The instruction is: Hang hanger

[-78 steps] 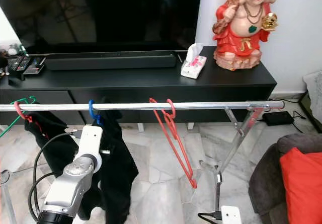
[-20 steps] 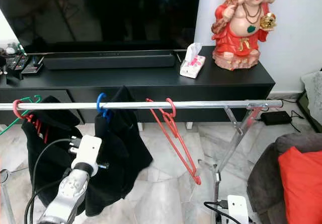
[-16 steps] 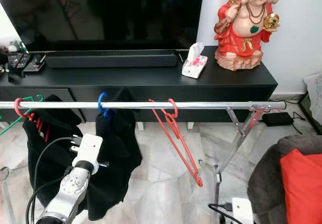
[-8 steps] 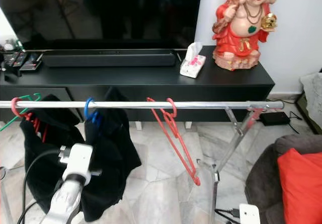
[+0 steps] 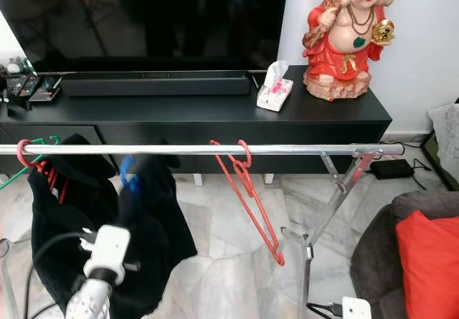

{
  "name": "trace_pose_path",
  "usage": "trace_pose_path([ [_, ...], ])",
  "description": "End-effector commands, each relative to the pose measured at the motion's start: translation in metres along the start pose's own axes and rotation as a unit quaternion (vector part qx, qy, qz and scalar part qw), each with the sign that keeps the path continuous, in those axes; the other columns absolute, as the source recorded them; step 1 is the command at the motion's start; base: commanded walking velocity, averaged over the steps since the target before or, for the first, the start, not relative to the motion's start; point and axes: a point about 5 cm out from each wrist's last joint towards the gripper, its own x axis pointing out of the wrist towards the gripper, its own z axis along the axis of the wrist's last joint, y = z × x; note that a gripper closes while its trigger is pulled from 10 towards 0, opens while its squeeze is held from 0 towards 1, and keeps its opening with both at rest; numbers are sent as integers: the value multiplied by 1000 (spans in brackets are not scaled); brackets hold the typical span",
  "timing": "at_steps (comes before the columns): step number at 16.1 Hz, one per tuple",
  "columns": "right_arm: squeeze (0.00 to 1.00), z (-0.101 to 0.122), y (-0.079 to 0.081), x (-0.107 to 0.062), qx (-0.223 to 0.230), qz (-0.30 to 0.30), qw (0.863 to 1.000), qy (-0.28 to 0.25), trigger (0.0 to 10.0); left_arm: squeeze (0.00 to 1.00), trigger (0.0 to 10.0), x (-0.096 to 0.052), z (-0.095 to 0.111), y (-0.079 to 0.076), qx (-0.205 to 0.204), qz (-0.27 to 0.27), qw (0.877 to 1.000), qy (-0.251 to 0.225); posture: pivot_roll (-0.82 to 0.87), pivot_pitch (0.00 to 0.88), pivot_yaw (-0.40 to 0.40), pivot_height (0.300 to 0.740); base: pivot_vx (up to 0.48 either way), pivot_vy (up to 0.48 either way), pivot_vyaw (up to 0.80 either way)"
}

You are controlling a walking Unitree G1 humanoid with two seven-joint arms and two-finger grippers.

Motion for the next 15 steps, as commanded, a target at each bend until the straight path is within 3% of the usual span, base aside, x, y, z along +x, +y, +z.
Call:
trace_pose_path([
  [1, 0, -6, 0, -1, 15, -8, 1000, 11, 10000, 0, 10000, 7, 3, 2, 2, -5, 1000, -4, -172, 0, 22, 740, 0, 0, 0],
  [3, 0, -7, 4, -1, 21, -9, 1000, 13, 10000, 0, 10000, 16, 6, 3, -11, -2, 1000, -4, -189, 0, 23, 740, 0, 0, 0],
  [5, 0, -13, -9, -3, 24, -15, 1000, 14, 10000, 0, 10000, 29, 13, 0, -14, -14, 1000, -5, -198, 0, 10, 740, 0, 0, 0],
  [9, 0, -16, 3, -3, 29, -4, 999, 15, 10000, 0, 10000, 36, 15, -1, -22, -17, 1000, -6, -190, 0, 33, 740, 0, 0, 0],
  [15, 0, -17, 8, -4, 45, 6, 999, 12, 10000, 0, 10000, 40, 18, 18, -15, 3, 1000, -20, -172, 0, 67, 740, -132, 0, 0],
])
